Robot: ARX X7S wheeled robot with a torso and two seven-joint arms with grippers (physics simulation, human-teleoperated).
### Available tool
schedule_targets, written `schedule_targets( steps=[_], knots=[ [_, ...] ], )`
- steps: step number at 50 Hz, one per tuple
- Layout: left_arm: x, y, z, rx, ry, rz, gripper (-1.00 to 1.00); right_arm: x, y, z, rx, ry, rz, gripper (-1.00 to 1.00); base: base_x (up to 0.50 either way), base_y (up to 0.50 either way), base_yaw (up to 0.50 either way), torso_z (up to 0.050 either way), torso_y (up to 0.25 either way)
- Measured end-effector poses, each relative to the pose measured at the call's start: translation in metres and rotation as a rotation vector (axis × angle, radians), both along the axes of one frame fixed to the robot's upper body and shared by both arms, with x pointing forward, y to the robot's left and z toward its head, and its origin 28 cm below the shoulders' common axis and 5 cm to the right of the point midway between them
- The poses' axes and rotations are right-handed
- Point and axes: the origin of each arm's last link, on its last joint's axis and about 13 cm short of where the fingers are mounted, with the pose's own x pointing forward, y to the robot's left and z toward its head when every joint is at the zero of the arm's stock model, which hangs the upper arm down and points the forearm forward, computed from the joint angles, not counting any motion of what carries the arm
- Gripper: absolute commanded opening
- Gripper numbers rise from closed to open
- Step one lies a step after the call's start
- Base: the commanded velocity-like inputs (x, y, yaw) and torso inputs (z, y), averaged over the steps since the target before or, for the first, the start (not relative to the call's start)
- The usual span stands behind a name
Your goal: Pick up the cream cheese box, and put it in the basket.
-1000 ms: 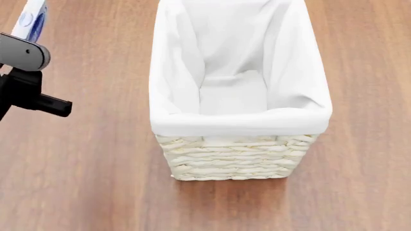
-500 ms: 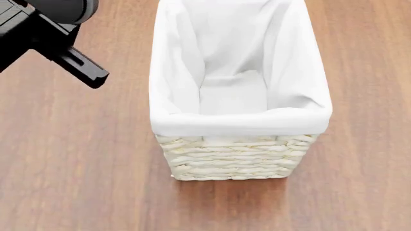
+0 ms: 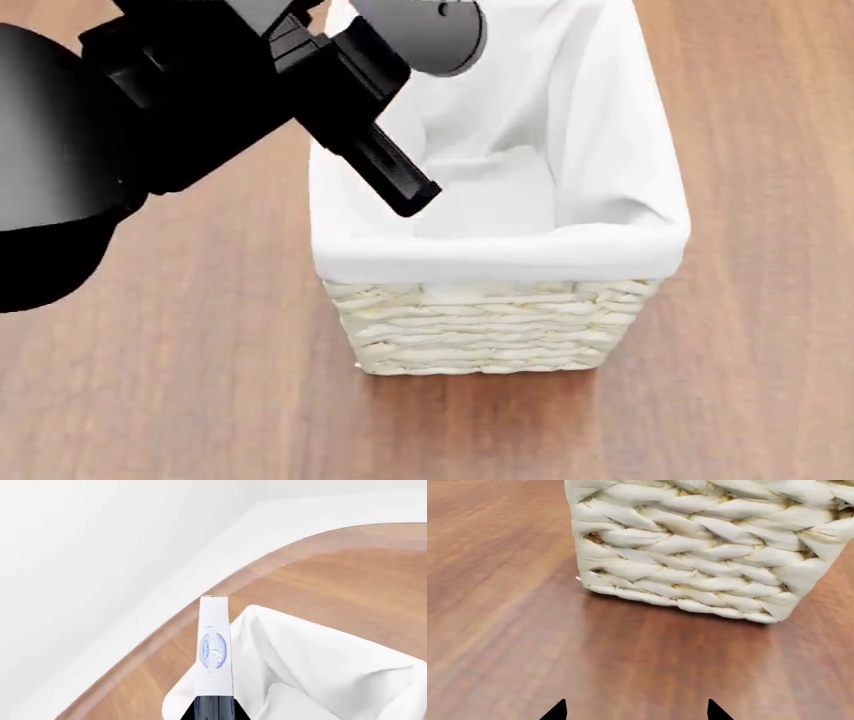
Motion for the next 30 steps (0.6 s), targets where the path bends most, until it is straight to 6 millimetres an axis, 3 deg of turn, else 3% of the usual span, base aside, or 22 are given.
schedule_targets(
  steps=[15, 30],
  knots=[
    [0.019, -0.024, -0.007, -0.011, 0.159, 0.055, -1.0, -0.003, 0.001, 0.0, -0.006, -0.014, 0.016, 1.0, 0.0, 0.0, 0.0, 0.0, 0.0],
    [0.038, -0.036, -0.043, 0.059, 0.294, 0.074, -1.0, -0.005, 0.002, 0.001, -0.013, -0.026, 0.03, 1.0, 0.0, 0.0, 0.0, 0.0, 0.0]
  ],
)
